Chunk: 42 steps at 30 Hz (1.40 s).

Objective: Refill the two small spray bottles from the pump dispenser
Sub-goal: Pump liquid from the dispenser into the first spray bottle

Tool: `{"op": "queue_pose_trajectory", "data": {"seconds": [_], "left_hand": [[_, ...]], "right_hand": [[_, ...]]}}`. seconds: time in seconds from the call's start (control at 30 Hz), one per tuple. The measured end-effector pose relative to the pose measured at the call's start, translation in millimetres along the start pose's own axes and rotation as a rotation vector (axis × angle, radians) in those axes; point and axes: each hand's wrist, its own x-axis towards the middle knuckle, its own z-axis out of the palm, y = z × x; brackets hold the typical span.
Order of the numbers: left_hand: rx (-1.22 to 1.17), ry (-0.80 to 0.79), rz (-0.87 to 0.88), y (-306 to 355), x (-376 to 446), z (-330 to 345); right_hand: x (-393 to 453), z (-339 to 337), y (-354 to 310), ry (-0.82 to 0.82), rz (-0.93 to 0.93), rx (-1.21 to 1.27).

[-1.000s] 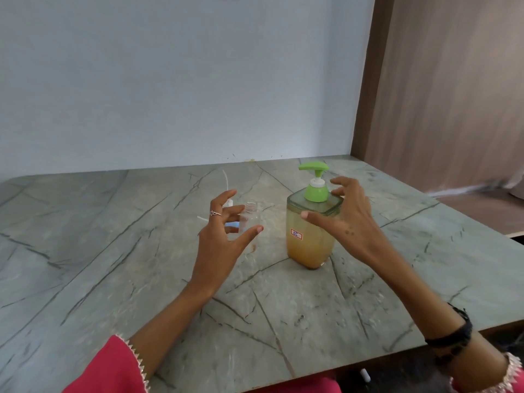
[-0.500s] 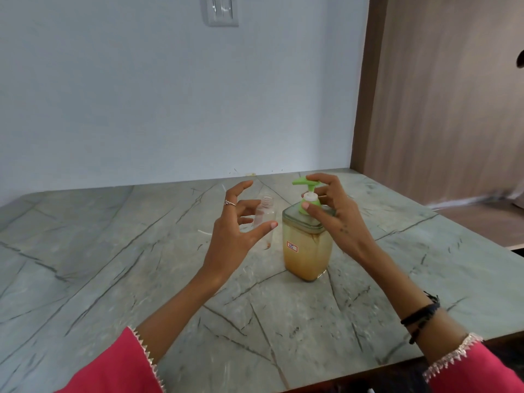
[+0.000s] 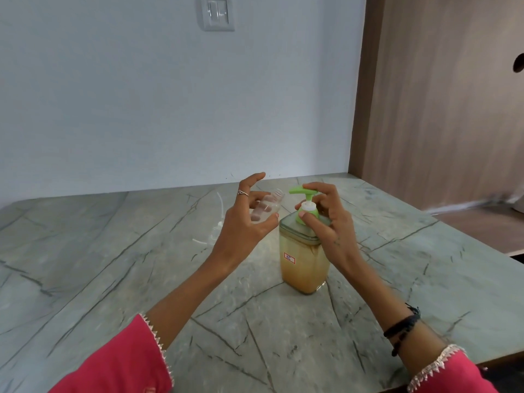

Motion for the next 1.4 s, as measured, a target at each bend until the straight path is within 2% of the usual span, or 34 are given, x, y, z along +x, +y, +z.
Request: {"op": "queue_pose_trajectory", "data": {"seconds": [0.53,1.0,1.23,1.4], "left_hand": [[0.242,-0.072,0.198,-5,23,13],[0.234,-0.013,0.282,-19,24,7],[0.225,-0.002,0.301,-29,27,4],[0.221,-0.032,0.321,-31,28,2]], "right_hand": [[1,8,8,0.099,-0.075,0.055],[1,9,6,0.105,-0.087,0.038],[8,11,-1,0.160,-0.042,0.109],[15,12,-9,0.188,0.014,0.260]]}}
